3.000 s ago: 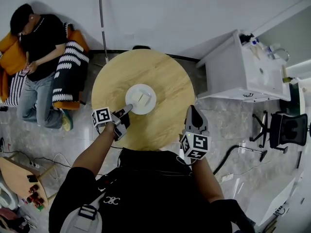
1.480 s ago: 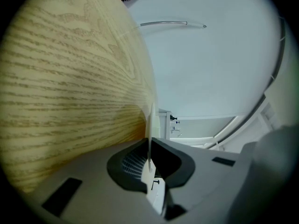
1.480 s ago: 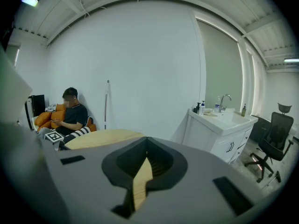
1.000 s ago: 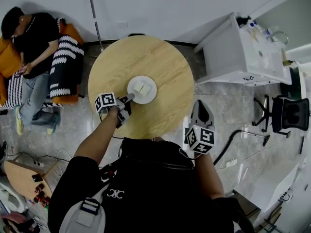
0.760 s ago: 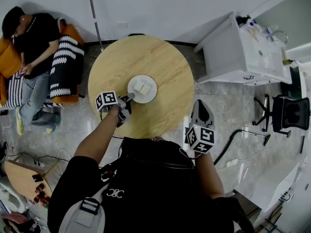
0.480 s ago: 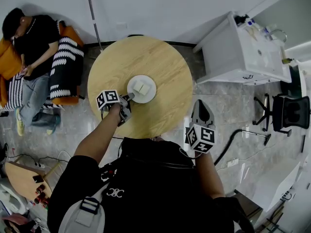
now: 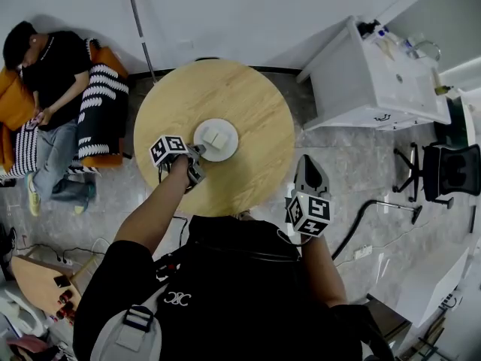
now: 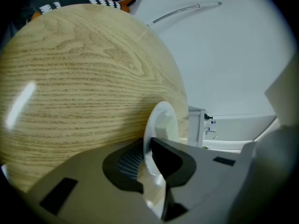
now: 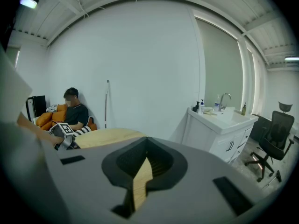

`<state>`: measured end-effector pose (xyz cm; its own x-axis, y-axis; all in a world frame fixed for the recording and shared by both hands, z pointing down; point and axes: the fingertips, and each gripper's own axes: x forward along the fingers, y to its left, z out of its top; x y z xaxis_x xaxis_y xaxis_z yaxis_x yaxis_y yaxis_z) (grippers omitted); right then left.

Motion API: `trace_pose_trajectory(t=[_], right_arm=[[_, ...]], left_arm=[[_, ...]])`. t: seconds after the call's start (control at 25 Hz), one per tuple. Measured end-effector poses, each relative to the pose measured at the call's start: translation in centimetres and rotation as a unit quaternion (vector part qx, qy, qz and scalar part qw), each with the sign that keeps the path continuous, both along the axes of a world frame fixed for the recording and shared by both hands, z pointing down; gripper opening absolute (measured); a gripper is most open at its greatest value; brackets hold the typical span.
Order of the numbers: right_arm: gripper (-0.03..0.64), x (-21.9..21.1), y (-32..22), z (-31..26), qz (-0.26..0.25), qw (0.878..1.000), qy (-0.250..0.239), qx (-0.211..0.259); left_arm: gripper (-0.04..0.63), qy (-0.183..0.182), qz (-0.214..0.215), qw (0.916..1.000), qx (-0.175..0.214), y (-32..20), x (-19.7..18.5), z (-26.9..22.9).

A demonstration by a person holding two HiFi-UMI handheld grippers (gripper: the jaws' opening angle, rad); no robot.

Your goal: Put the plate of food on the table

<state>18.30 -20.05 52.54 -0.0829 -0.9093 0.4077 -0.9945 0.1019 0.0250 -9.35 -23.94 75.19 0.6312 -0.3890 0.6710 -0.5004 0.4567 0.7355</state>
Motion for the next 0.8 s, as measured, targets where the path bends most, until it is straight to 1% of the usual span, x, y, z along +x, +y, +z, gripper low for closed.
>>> trace_pose_trajectory(t=[0.16, 0.28, 0.56, 0.72, 0.8], right_arm=[[0.008, 0.3, -0.2, -0.1, 0.001, 1.0, -0.005, 0.003], [0.008, 0.4, -0.3, -0.6, -0.008, 1.0, -0.014, 0.013], [0.008, 0.2, -0.8, -0.7, -0.023, 0.999, -0.019, 0.022], [0.008, 0.5, -1.2, -0.7, -0.029, 0.999, -0.031, 0.023], [0.008, 0.5, -1.6, -0.6, -0.033, 0.999, -0.034, 0.022]], left_arm=[[0.044, -0.037, 0.003, 0.9992, -0.015, 0.0, -0.3, 0.0], [0.052, -0.069, 0.007, 0.9973, -0.024, 0.1, -0.2, 0.0], [0.073, -0.141, 0.016, 0.9889, -0.044, 0.3, -0.7, 0.0], [0.075, -0.152, -0.004, 0.9874, -0.045, 0.3, -1.1, -0.1], [0.075, -0.158, -0.007, 0.9865, -0.042, 0.4, -1.6, -0.2]])
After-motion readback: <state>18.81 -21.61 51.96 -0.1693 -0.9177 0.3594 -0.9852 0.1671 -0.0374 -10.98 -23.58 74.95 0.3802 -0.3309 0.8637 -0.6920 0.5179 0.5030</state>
